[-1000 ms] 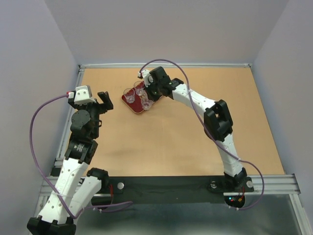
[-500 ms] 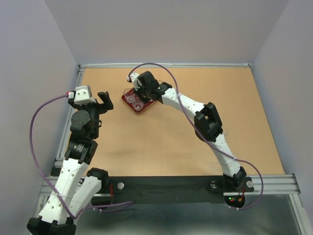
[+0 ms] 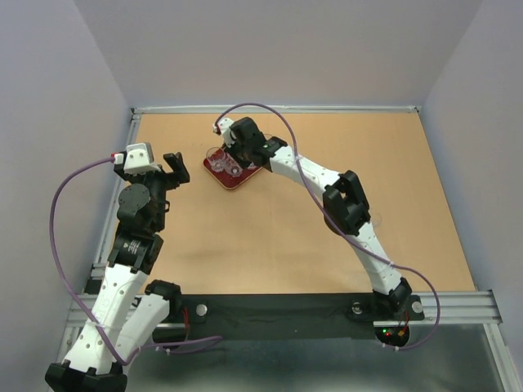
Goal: Place the glasses into the tray
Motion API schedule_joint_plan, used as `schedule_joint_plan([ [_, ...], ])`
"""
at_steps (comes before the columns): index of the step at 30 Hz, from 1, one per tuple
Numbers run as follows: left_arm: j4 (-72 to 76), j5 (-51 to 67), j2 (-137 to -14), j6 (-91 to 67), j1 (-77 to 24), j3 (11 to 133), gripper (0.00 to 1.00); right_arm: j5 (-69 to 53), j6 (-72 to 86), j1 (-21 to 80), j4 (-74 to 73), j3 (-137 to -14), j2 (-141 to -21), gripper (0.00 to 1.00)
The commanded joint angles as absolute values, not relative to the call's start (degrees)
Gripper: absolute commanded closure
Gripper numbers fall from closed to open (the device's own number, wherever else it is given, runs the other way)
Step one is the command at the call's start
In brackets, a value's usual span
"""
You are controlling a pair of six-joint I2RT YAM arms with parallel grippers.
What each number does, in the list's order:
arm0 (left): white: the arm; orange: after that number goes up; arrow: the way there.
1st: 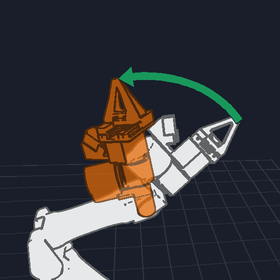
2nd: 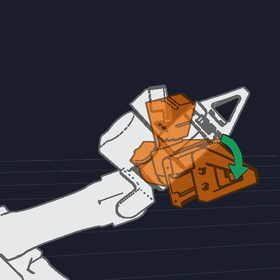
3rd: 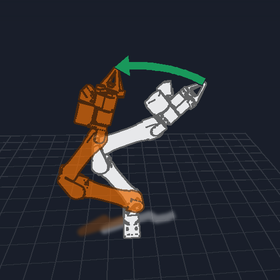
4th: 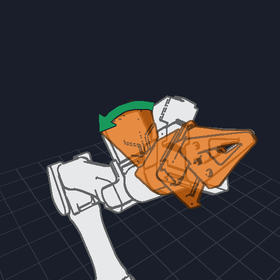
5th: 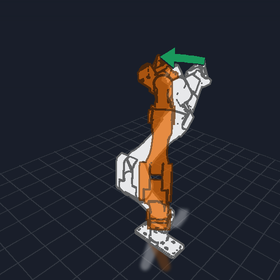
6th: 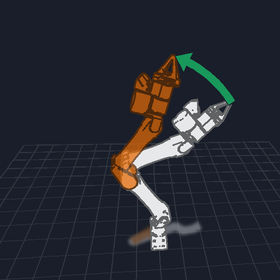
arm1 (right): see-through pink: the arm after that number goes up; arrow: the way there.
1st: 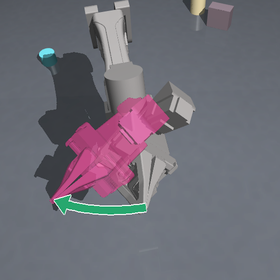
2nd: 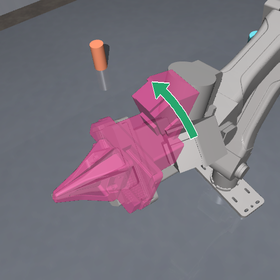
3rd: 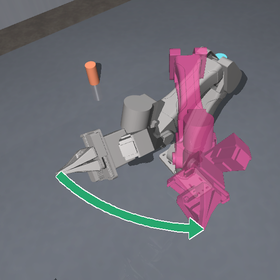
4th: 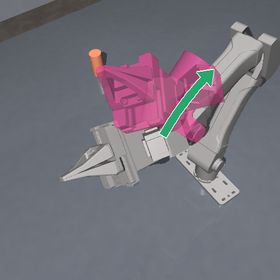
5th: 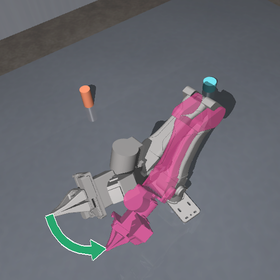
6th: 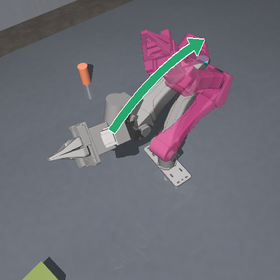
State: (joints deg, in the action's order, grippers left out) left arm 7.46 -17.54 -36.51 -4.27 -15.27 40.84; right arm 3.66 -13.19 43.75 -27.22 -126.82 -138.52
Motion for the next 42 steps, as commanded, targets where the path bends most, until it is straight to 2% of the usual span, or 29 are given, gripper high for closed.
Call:
schedule_joint_plan([
  [1,10.5,-17.1,-35.9,-3.3,-15.0,40.3,0.07,5.6,-14.8,43.8,-22.8,-130.4,-139.7,0.8],
  [2,10.5,-17.1,-35.9,-3.3,-15.0,40.3,0.07,5.6,-14.9,43.8,-22.6,-130.4,-139.8,0.79],
  [4,10.6,-17.1,-35.9,-3.3,-15.0,40.3,0.07,5.8,-15.1,43.9,-22.3,-130.5,-139.8,0.63],
  [5,10.6,-17.1,-35.9,-3.3,-14.9,40.3,0.07,5.6,-15.2,43.9,-22.2,-130.5,-139.8,0.6],
  [21,10.8,-15.9,-35.9,-3.2,-14.9,40.2,0.07,5.7,-15.9,43.9,-21.9,-131.4,-135.4,0.59],
  [28,12.0,-12.5,-35.4,-2.9,-15.0,39.6,0.05,2.8,-15.2,43.9,-21.9,-127.7,-129.4,0.59],
  [37,14.9,3.2,-36.6,-2.8,-15.0,38.8,0.04,-2.0,-18.9,42.5,-21.9,-107.6,-108.7,0.6],
  [42,17.7,16.2,-39.6,-5.6,-15.1,38.5,0.04,-4.0,-20.2,36.7,-22.0,-94.2,-96.7,0.6],
])
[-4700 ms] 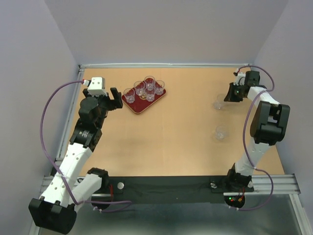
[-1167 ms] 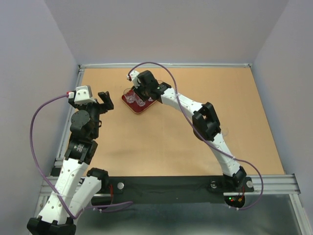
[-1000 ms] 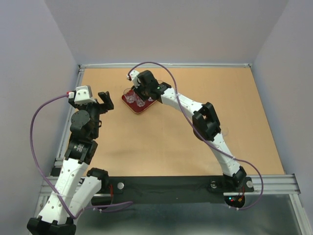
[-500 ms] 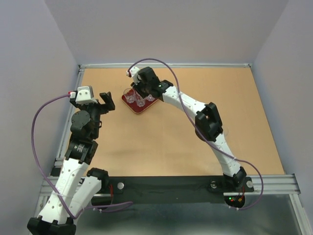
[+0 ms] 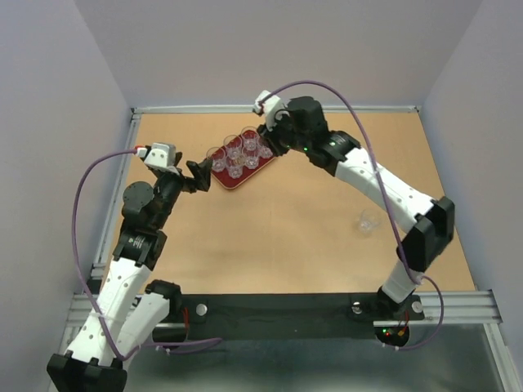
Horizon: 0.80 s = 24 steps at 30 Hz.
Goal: Place the glasses into the tray
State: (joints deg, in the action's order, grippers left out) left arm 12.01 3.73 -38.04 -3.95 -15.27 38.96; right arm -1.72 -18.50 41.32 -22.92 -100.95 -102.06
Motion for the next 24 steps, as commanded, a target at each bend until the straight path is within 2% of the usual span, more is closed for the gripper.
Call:
schedule_joint_plan([
  [1,18.2,18.0,-41.3,-7.9,-15.1,38.7,0.04,-4.7,-19.8,35.2,-22.0,-91.9,-92.4,0.6],
  [5,20.5,26.4,-46.7,-14.7,-16.1,39.9,0.04,-8.4,-18.5,24.5,-21.9,-79.5,-82.5,0.6],
  [7,20.9,26.9,-49.8,-16.9,-19.4,40.6,0.04,-9.7,-17.1,20.8,-21.8,-75.6,-79.1,0.6],
  [9,22.1,24.5,-51.8,-20.2,-23.1,40.9,0.04,-11.9,-15.8,15.0,-21.5,-70.2,-75.1,0.6],
  [10,23.1,23.3,-54.0,-22.1,-28.2,41.3,0.04,-13.4,-14.7,11.3,-21.4,-68.4,-73.3,0.6],
  [16,27.5,15.4,-67.0,-29.4,-42.6,45.5,0.06,-18.5,-12.2,-2.0,-20.2,-58.5,-70.8,0.6],
  [20,27.7,11.2,-76.3,-31.8,-50.3,52.0,0.07,-22.2,-9.9,-7.7,-18.2,-54.8,-70.8,0.6],
  [24,27.2,8.4,-85.2,-33.7,-55.6,59.5,0.1,-20.3,-10.1,-9.1,-18.0,-54.1,-69.7,0.6],
])
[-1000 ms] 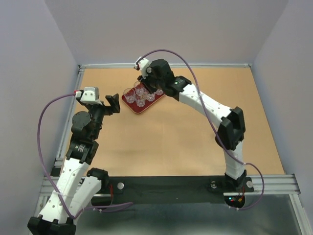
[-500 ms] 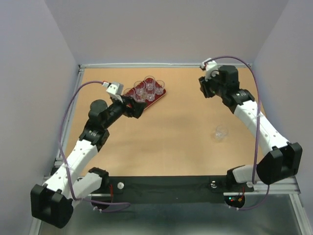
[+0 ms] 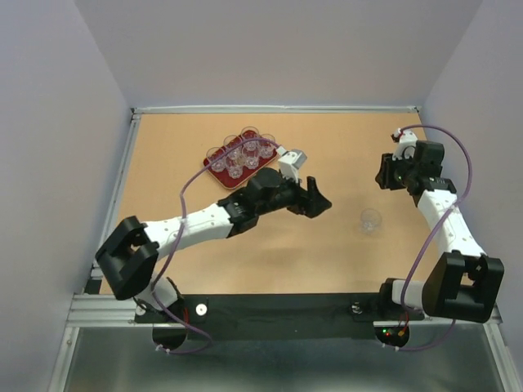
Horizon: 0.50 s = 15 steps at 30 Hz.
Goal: Place the glasses into the tray
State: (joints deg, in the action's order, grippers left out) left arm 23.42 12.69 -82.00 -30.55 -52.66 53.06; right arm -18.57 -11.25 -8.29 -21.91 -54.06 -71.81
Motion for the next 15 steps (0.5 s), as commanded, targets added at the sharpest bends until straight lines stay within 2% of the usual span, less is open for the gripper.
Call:
schedule_joint_plan([
  [1,26.5,7.7,-88.8,-33.9,-57.2,62.8,0.11,-20.2,-10.2,-9.2,-18.0,-53.8,-69.3,0.6],
  [7,15.8,1.7,-103.4,-33.3,-62.2,77.1,0.15,-21.0,-9.9,-10.8,-18.1,-52.3,-69.5,0.6],
  [15,5.4,-2.0,-116.6,-31.4,-66.0,94.6,0.24,-21.9,-9.3,-11.8,-18.1,-52.2,-69.2,0.6],
])
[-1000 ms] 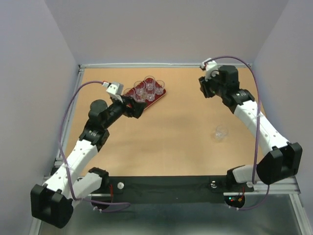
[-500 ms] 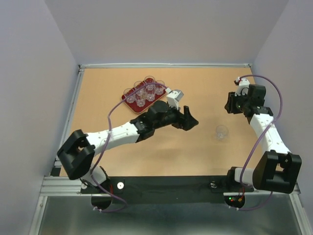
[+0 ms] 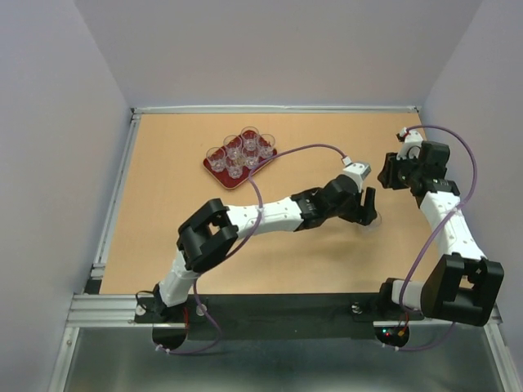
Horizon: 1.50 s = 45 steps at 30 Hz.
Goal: Place the glasses into the tray
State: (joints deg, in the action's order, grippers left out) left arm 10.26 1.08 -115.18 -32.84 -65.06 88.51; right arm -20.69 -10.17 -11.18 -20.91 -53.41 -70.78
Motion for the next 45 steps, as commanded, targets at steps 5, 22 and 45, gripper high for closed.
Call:
schedule_joint_plan([
  [5,0.0,-4.2,-123.5,-30.1,-66.7,103.8,0.35,-22.6,-9.1,-12.2,-18.1,-52.1,-69.1,0.6],
  [22,-12.7,-10.3,-136.4,-27.4,-67.3,120.6,0.54,-23.4,-8.9,-13.3,-18.2,-51.9,-68.6,0.6],
  [45,-1.7,-21.7,-104.2,-23.5,-65.7,86.7,1.0,-24.8,-9.4,-14.4,-18.2,-51.4,-68.2,0.6],
])
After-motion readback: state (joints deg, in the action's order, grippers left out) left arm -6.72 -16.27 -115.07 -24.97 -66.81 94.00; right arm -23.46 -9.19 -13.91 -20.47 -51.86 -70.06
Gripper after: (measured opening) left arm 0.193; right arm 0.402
